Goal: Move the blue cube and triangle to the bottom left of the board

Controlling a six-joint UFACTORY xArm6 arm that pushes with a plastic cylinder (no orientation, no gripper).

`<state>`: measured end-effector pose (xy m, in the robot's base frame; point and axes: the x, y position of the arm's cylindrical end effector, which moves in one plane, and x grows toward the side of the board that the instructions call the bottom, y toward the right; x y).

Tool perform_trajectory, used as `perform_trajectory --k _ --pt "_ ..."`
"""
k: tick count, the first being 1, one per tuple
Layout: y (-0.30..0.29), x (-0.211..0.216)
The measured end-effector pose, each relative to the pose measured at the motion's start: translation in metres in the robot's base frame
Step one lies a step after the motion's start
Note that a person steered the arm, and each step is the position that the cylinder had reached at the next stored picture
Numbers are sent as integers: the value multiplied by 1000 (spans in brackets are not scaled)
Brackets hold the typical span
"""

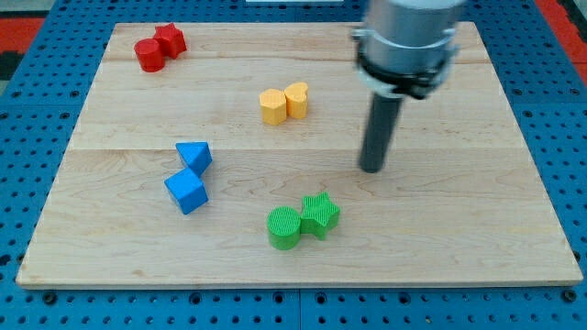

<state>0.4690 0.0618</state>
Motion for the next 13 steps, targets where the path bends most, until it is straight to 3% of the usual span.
perform_trajectory --k 2,4,5,6,7,8,9,10,11,12,13 --pt "-147 14" --pt "-234 42" --pt "-185 52" --pt "-225 76" --pt "-261 67" --pt "-185 58" --pt "-125 21" --pt "-170 -22" --pt "-277 -9" --pt "-264 0" --pt "-245 -54"
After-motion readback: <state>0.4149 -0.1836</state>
